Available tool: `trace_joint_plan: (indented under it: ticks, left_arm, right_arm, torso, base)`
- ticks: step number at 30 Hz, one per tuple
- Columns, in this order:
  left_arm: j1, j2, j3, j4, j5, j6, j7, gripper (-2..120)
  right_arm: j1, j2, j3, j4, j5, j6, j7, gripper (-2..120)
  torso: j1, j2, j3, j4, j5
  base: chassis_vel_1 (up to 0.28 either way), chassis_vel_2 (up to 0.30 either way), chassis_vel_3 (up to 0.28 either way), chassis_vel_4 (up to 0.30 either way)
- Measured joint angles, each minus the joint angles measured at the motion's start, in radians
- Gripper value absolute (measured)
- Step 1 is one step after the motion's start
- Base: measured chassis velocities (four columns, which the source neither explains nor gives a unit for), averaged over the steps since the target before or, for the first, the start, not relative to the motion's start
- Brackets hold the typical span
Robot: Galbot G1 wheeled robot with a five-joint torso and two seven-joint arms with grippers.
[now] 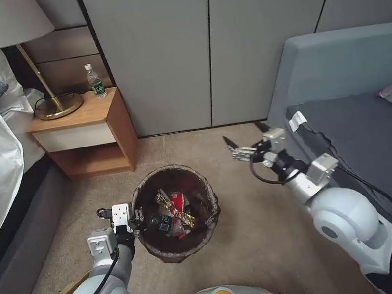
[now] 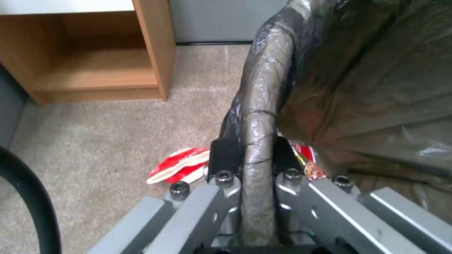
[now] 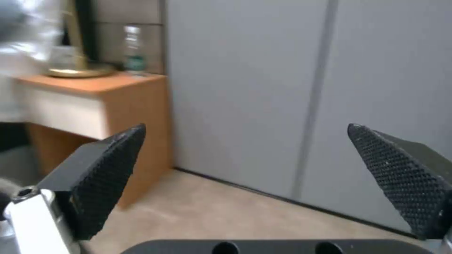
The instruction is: Pick up the trash bin, then pick up the garbage from the floor and place it into the trash bin.
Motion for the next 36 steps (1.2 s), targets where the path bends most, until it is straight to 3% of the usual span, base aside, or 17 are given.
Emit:
trace_joint_plan:
  ticks: [4, 6, 7, 9, 11, 13, 21, 36]
  left_arm:
    - [0.001, 0.004, -0.001, -0.001, 0.000, 0.000, 0.005, 2]
    - [0.001, 0.004, -0.001, -0.001, 0.000, -0.001, 0.005, 2]
    - [0.002, 0.005, -0.001, -0.001, 0.000, -0.001, 0.005, 2]
    - [0.006, 0.009, -0.004, -0.002, -0.001, -0.001, 0.006, 2]
    - [0.007, 0.010, -0.004, -0.002, -0.001, -0.001, 0.006, 2]
    - [0.010, 0.012, -0.004, -0.002, -0.001, -0.001, 0.006, 2]
    - [0.012, 0.014, -0.004, -0.002, 0.004, -0.001, 0.006, 2]
    - [0.015, 0.014, -0.008, -0.002, 0.009, 0.003, 0.007, 2]
  right_arm:
    - [-0.126, 0.087, 0.104, -0.008, -0.091, 0.070, -0.044, 100]
    - [-0.136, 0.096, 0.111, -0.008, -0.099, 0.076, -0.046, 100]
    - [-0.163, 0.124, 0.126, -0.008, -0.122, 0.092, -0.053, 100]
    - [-0.276, 0.266, 0.178, -0.008, -0.215, 0.169, -0.074, 100]
    - [-0.294, 0.288, 0.186, -0.007, -0.229, 0.184, -0.077, 100]
    - [-0.368, 0.366, 0.221, 0.002, -0.271, 0.246, -0.087, 100]
    - [-0.472, 0.454, 0.260, 0.024, -0.314, 0.336, -0.127, 100]
    - [-0.463, 0.473, 0.233, 0.028, -0.331, 0.339, -0.123, 100]
  torso:
    - [0.000, 0.000, 0.000, 0.0005, -0.0002]
    - [0.000, 0.000, 0.000, 0.0005, -0.0001]
    - [0.000, 0.000, 0.000, 0.0006, -0.0002]
    - [0.000, 0.000, 0.000, 0.0000, 0.0000]
    - [0.000, 0.000, 0.000, -0.0001, -0.0001]
    - [0.000, 0.000, 0.000, 0.0004, -0.0003]
    - [0.000, 0.000, 0.000, 0.0004, -0.0003]
    - [0.000, 0.000, 0.000, 0.0004, -0.0001]
  base:
    - [0.000, 0.000, 0.000, 0.000]
    - [0.000, 0.000, 0.000, 0.000]
    - [0.000, 0.000, 0.000, 0.000]
    - [0.000, 0.000, 0.000, 0.000]
    - [0.000, 0.000, 0.000, 0.000]
    - [0.000, 0.000, 0.000, 0.000]
    - [0.000, 0.000, 0.000, 0.000]
    - [0.000, 0.000, 0.000, 0.000]
